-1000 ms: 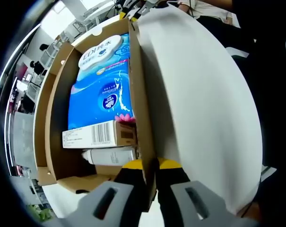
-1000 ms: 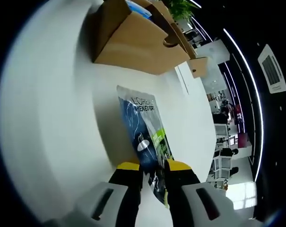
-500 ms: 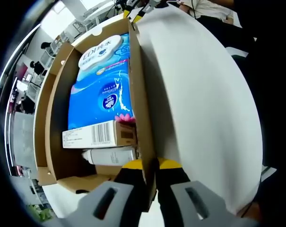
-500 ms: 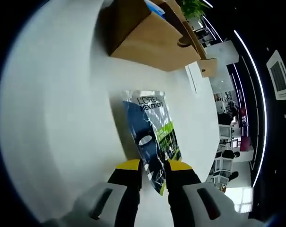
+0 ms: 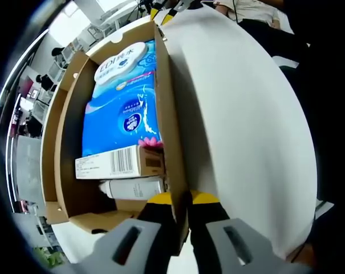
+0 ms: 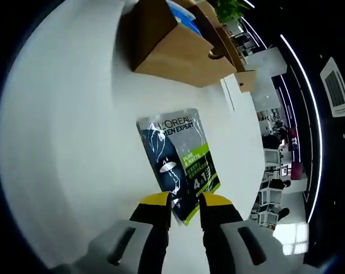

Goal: Operate the shoe box by opening the lid, removing the specified soft item, and placing it in the target area until the item is outside and the box remains undamaged.

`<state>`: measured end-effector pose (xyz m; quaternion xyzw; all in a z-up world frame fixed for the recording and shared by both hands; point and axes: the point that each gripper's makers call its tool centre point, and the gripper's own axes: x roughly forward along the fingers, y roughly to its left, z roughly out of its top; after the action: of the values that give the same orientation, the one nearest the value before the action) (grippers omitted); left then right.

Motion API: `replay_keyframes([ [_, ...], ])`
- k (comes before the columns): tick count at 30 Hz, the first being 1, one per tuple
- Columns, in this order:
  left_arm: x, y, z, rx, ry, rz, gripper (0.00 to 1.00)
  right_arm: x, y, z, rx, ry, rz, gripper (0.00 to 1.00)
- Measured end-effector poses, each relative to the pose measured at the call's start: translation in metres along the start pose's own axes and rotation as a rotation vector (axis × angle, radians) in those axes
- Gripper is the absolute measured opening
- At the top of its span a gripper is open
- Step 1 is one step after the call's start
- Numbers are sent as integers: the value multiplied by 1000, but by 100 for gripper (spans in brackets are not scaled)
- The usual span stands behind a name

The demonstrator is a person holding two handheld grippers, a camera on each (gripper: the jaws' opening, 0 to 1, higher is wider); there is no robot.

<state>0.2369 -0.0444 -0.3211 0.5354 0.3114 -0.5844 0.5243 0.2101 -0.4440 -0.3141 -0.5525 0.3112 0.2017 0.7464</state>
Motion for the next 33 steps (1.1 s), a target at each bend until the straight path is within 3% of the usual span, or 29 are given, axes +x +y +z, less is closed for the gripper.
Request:
replay_keyframes([
  [3, 0, 0, 0, 0, 1, 1, 6, 5, 4, 6, 90, -44, 12, 19],
  [7, 0, 0, 0, 1, 1, 2, 6, 10, 0, 15, 270, -110, 22, 19],
  [10, 0, -1, -1, 1, 6, 4, 6, 18, -9, 27, 520, -220, 30, 19],
  [12, 0, -1, -1, 0, 7, 5, 6, 25, -12, 31, 633, -262, 48, 19],
  [18, 0, -1, -1, 0, 7, 6, 6, 37, -10, 30, 731, -261, 66, 21],
  [27, 0, -1, 0, 1, 8, 6, 6, 45, -17, 21, 1031, -320, 98, 18],
  [33, 0, -1, 0, 0, 10, 7, 6, 50, -6, 24, 1054, -298, 138, 20],
])
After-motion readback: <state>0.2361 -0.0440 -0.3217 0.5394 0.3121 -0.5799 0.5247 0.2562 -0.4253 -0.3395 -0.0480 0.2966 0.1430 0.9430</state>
